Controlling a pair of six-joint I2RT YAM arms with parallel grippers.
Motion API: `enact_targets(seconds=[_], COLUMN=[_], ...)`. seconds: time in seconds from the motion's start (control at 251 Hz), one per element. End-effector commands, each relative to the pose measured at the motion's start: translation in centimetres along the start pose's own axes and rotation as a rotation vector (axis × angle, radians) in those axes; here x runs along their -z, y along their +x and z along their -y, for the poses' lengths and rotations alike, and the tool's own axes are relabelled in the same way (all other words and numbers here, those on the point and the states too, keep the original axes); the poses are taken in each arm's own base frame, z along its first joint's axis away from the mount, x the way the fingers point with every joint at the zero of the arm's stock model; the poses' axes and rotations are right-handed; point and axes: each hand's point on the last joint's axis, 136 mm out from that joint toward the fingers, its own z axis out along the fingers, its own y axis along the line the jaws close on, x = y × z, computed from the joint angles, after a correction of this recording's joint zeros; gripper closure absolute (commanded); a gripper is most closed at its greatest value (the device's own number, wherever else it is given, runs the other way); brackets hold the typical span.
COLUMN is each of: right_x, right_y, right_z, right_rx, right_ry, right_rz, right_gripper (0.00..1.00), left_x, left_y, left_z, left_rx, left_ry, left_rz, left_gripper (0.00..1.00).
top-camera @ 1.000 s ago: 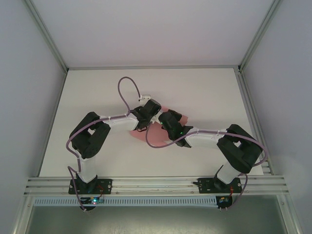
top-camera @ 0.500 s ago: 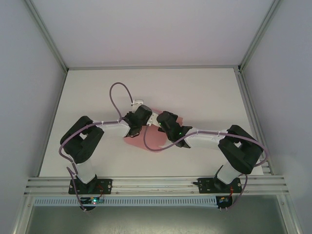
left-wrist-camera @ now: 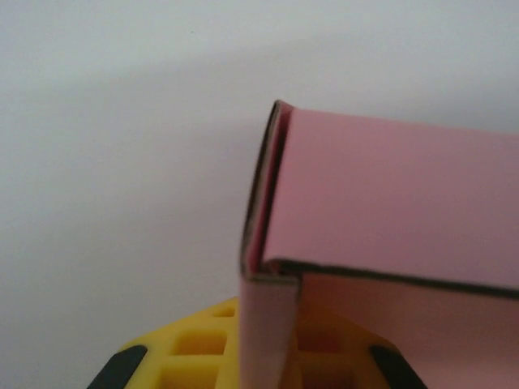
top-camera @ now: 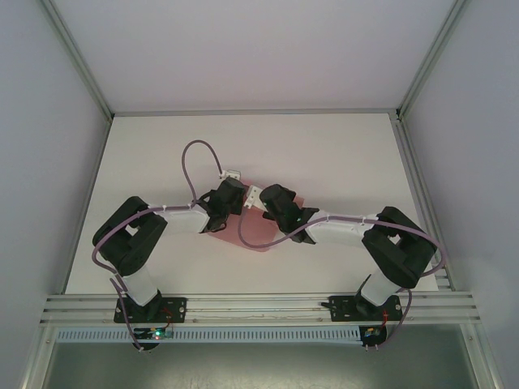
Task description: Assemble paper box
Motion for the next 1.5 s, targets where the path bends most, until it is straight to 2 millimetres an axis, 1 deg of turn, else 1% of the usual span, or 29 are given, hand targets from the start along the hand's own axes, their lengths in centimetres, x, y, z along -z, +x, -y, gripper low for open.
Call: enact_targets(seconds=[0.0, 0.056, 0.096, 0.1, 0.144, 0.168, 0.204, 0.243, 0.259, 0.295, 0.331, 0.343, 0.407, 0.539, 0.599, 0.631, 0.698, 0.742, 0.794, 0.846, 0.95, 1.014, 1.169, 1.261, 1.337, 1.385, 1.496], right_x=[0.8, 1.2, 1.5, 1.6, 2.1, 2.4, 3.0, 3.8, 4.2, 5.1, 6.2, 6.6, 9.0, 14.7, 16.9, 17.7, 18.5, 18.6, 18.3, 17.9, 16.8, 16.1, 14.3, 13.6, 13.2, 12.9, 12.2], right_y=[-0.1, -0.6, -1.1, -1.2, -1.7, -1.9, -2.1, -2.4, -2.5, -2.8, -3.0, -3.1, -3.3, -3.6, -3.0, -2.4, -0.8, -0.1, 0.1, -0.3, -1.5, -2.1, -2.5, -2.8, -3.5, -4.1, -5.6], right_z=[-3.5, -2.8, -2.1, -1.9, -1.1, -0.5, 0.6, 1.7, 2.1, 2.9, 3.8, 4.0, 5.6, 10.6, 13.1, 14.2, 15.9, 16.0, 15.2, 14.3, 11.8, 11.0, 10.7, 10.1, 9.7, 9.9, 11.2], right_rx=[0.0, -0.023, -0.05, -0.054, -0.083, -0.102, -0.136, -0.17, -0.181, -0.207, -0.228, -0.232, -0.261, -0.396, -0.488, -0.525, -0.588, -0.592, -0.574, -0.55, -0.496, -0.482, -0.475, -0.466, -0.454, -0.46, -0.499], right_ry=[-0.157, -0.143, -0.13, -0.127, -0.115, -0.106, -0.087, -0.076, -0.077, -0.079, -0.08, -0.084, -0.078, -0.015, 0.015, 0.024, 0.04, 0.017, -0.038, -0.094, -0.25, -0.305, -0.327, -0.345, -0.351, -0.325, -0.22], right_rz=[0.021, 0.038, 0.054, 0.057, 0.078, 0.089, 0.105, 0.127, 0.139, 0.165, 0.196, 0.207, 0.267, 0.427, 0.475, 0.482, 0.461, 0.445, 0.433, 0.435, 0.439, 0.434, 0.395, 0.388, 0.405, 0.418, 0.456], right_gripper=[0.98, 0.93, 0.85, 0.82, 0.77, 0.71, 0.54, 0.51, 0.48, 0.36, 0.05, 0.02, 0.02, 0.02, 0.02, 0.02, 0.02, 0.02, 0.02, 0.02, 0.02, 0.02, 0.02, 0.02, 0.02, 0.02, 0.02], left_x=[0.4, 0.6, 0.9, 0.9, 1.3, 1.5, 1.7, 2.2, 2.4, 2.8, 3.3, 3.5, 4.3, 6.0, 6.9, 7.3, 8.3, 8.9, 9.7, 10.4, 11.4, 11.7, 12.5, 12.5, 12.5, 12.4, 11.7], left_y=[-3.5, -3.8, -4.2, -4.2, -4.5, -4.8, -5.0, -5.5, -5.7, -6.0, -6.4, -6.5, -7.0, -7.4, -7.3, -7.1, -7.0, -7.0, -7.1, -7.2, -7.4, -7.4, -7.4, -7.3, -7.2, -7.1, -6.7], left_z=[-0.3, -0.3, -0.1, -0.1, -0.1, -0.2, -0.3, -0.3, -0.3, -0.3, -0.3, -0.3, -0.3, -0.1, 0.1, 0.3, 0.5, 0.6, 1.0, 1.2, 1.3, 1.4, 1.6, 1.7, 2.3, 2.8, 3.9], left_rx=[0.081, 0.082, 0.087, 0.087, 0.086, 0.091, 0.087, 0.084, 0.087, 0.083, 0.079, 0.081, 0.078, 0.065, 0.053, 0.04, 0.035, 0.045, 0.032, 0.027, 0.003, -0.008, -0.018, -0.013, -0.024, -0.029, -0.049], left_ry=[0.0, 0.007, 0.021, 0.023, 0.03, 0.027, 0.026, 0.026, 0.028, 0.036, 0.043, 0.045, 0.061, 0.109, 0.141, 0.162, 0.199, 0.214, 0.25, 0.275, 0.294, 0.3, 0.328, 0.333, 0.367, 0.39, 0.426], left_rz=[0.124, 0.14, 0.157, 0.159, 0.177, 0.187, 0.199, 0.217, 0.224, 0.24, 0.256, 0.261, 0.282, 0.341, 0.361, 0.368, 0.38, 0.387, 0.391, 0.397, 0.405, 0.402, 0.422, 0.413, 0.405, 0.398, 0.361], left_gripper=[1.0, 1.0, 1.0, 1.0, 1.0, 1.0, 1.0, 1.0, 1.0, 1.0, 1.0, 1.0, 1.0, 1.0, 1.0, 1.0, 1.0, 1.0, 1.0, 1.0, 1.0, 1.0, 1.0, 1.0, 1.0, 1.0, 1.0])
